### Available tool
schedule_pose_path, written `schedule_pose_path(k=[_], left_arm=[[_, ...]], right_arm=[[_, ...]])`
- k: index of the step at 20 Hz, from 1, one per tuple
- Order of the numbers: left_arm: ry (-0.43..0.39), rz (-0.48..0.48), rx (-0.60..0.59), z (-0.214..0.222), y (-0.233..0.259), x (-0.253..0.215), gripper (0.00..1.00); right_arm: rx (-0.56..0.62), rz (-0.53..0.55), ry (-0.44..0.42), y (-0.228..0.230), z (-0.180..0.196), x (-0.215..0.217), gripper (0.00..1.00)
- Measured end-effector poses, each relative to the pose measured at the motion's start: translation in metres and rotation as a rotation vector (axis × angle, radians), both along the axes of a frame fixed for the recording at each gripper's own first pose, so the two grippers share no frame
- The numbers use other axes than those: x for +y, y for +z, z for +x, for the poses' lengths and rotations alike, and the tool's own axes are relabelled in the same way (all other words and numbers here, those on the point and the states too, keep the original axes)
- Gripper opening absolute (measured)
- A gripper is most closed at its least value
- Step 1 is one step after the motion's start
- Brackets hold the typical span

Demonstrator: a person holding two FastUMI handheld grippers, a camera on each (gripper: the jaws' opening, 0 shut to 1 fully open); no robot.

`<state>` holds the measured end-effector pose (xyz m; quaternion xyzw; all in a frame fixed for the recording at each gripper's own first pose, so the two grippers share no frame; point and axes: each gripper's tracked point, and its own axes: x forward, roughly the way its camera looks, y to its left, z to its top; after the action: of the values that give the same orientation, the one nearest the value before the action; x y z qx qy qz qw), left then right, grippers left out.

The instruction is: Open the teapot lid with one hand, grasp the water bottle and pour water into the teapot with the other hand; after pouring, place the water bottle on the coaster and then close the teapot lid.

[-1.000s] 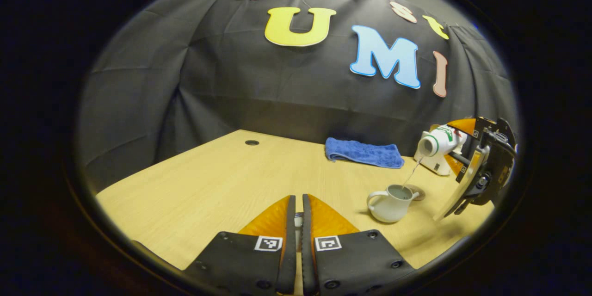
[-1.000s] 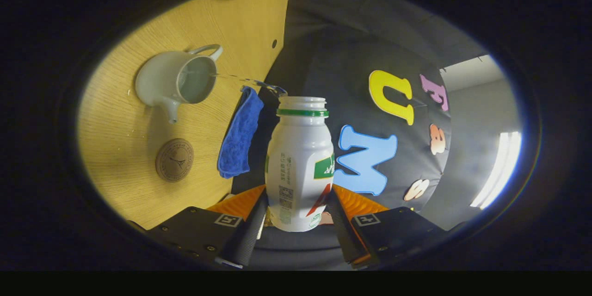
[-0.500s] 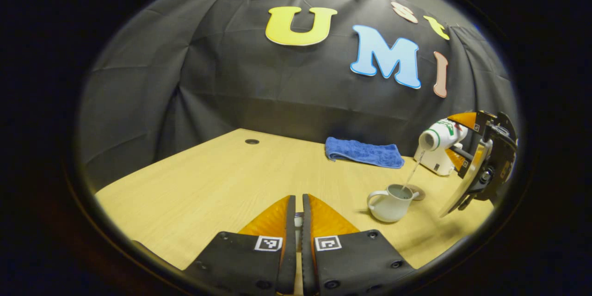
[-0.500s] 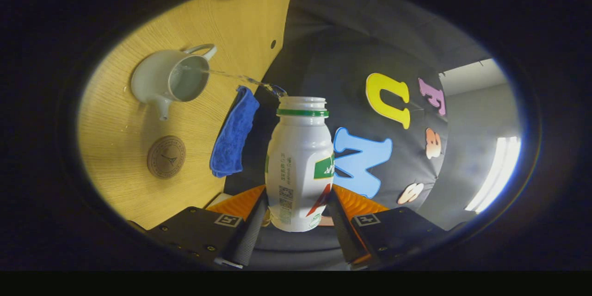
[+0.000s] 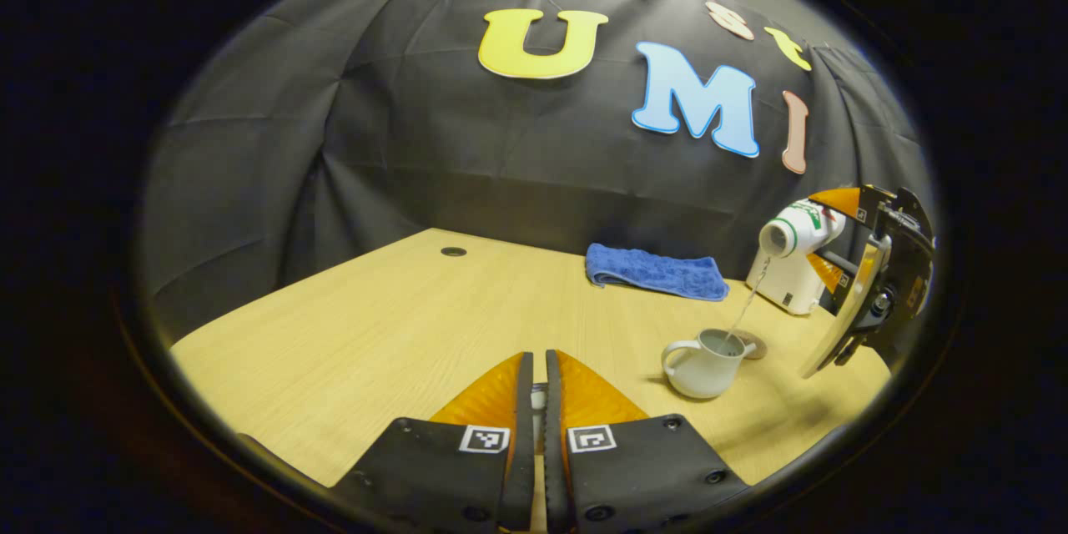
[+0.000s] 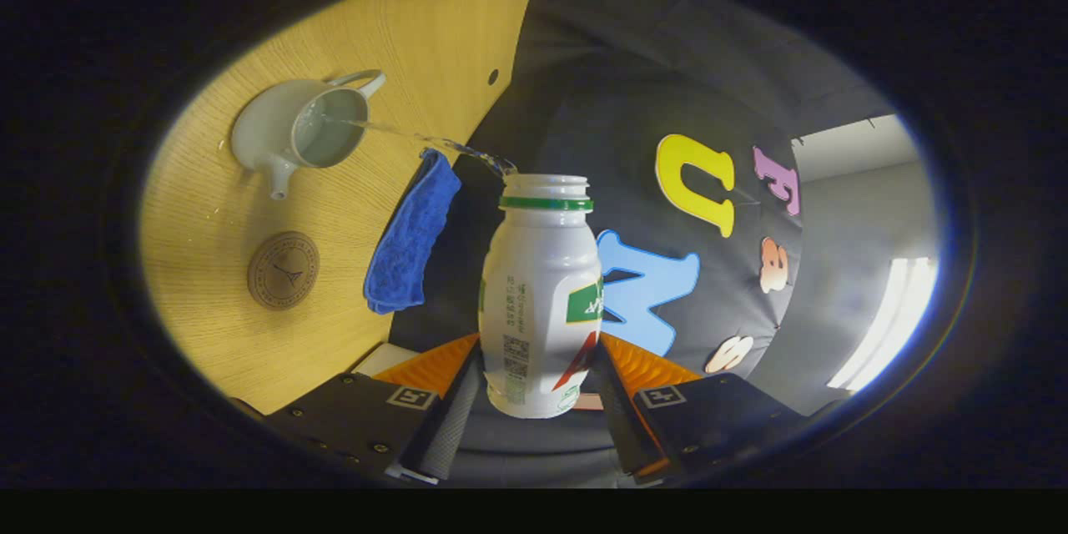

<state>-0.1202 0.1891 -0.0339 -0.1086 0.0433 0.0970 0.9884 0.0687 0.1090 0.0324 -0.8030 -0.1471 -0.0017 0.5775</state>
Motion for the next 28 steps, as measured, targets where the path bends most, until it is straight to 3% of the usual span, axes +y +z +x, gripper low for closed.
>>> schedule_pose_path(k=[6, 12, 14, 18, 20, 24, 26, 27, 28], left_arm=[[0.013, 0.004, -0.001, 0.0, -0.001, 0.001, 0.12], [0.015, 0.001, 0.001, 0.001, -0.004, 0.0, 0.15], [0.017, -0.001, 0.002, 0.001, -0.004, 0.0, 0.08], [0.019, -0.002, 0.003, 0.002, -0.005, 0.0, 0.15], [0.02, -0.004, 0.004, 0.003, -0.007, 0.0, 0.08], [0.022, -0.003, 0.004, 0.004, -0.008, -0.001, 0.15], [0.021, -0.003, 0.005, 0.004, -0.009, -0.001, 0.12], [0.02, -0.003, 0.005, 0.004, -0.01, -0.002, 0.15], [0.019, -0.002, 0.005, 0.005, -0.01, -0.002, 0.08]], right_arm=[[-0.021, -0.023, 0.005, 0.012, 0.0, 0.002, 0.72], [-0.043, -0.044, 0.013, 0.024, 0.001, 0.005, 0.72], [-0.052, -0.054, 0.016, 0.028, 0.002, 0.007, 0.72], [-0.071, -0.09, 0.028, 0.035, 0.002, 0.011, 0.72], [-0.078, -0.105, 0.036, 0.038, 0.002, 0.016, 0.73], [-0.079, -0.128, 0.052, 0.039, 0.002, 0.021, 0.72], [-0.078, -0.13, 0.056, 0.038, 0.001, 0.023, 0.72], [-0.076, -0.125, 0.058, 0.037, 0.001, 0.024, 0.72], [-0.073, -0.119, 0.059, 0.035, 0.002, 0.023, 0.72]])
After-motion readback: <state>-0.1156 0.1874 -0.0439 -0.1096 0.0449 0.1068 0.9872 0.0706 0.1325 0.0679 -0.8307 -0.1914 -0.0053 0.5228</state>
